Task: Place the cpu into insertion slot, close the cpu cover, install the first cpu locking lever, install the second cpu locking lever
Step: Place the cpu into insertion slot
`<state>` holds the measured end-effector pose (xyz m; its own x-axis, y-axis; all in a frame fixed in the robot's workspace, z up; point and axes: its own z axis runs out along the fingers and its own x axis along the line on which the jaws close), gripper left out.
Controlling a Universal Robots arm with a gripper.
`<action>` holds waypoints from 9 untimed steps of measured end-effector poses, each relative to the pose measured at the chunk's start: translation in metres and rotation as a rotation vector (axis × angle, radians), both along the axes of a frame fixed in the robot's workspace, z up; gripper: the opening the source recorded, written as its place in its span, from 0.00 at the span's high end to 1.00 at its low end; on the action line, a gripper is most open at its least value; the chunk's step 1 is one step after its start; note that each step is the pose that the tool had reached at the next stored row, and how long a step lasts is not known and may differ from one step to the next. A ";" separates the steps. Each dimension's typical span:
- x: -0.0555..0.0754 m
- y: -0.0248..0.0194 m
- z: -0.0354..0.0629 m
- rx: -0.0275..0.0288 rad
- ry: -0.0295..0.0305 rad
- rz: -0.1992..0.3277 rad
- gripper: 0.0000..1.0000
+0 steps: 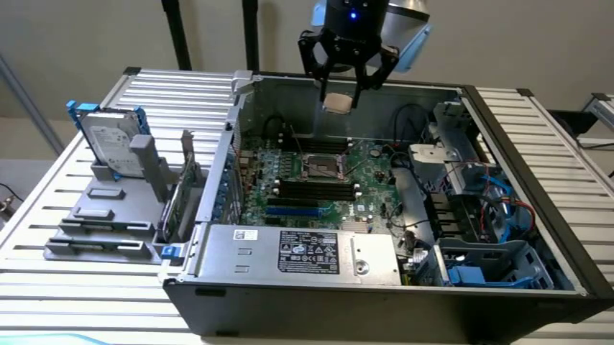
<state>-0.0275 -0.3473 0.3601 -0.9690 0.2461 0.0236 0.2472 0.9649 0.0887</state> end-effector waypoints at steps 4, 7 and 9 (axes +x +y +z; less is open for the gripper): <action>0.000 0.0000 0.0000 0.0000 0.0008 -0.064 0.45; 0.000 0.0000 0.0000 0.0000 0.0013 -0.112 0.45; 0.000 0.0000 0.0000 0.0001 0.0015 -0.145 0.45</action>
